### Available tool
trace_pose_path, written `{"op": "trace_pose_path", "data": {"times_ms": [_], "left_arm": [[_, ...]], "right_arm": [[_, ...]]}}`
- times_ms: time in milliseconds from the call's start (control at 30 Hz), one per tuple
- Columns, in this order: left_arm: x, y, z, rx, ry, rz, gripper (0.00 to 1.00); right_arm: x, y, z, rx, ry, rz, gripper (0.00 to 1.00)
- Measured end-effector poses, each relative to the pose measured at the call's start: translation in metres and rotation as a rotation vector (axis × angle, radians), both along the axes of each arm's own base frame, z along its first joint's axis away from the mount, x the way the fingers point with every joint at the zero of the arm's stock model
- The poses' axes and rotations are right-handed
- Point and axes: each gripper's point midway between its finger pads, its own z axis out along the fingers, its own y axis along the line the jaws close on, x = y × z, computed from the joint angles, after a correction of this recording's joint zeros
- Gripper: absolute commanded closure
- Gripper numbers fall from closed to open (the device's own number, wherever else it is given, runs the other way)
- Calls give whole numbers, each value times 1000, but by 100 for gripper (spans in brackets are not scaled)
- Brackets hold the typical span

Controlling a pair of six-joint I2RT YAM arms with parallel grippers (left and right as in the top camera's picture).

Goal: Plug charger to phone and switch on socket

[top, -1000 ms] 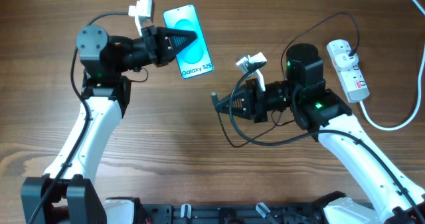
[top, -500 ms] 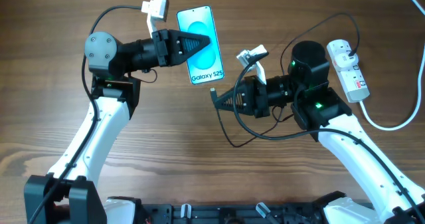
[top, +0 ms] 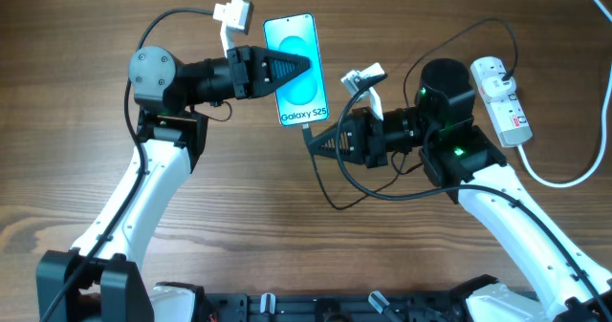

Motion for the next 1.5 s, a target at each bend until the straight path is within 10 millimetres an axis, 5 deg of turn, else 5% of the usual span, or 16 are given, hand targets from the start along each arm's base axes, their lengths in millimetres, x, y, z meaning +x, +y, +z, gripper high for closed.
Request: {"op": "trace_pose_path", "data": {"times_ms": [1500], "left_arm": [[-5, 1, -2, 17, -48, -26, 96]], "right_arm": [[4, 5, -2, -27, 106, -43, 96]]}}
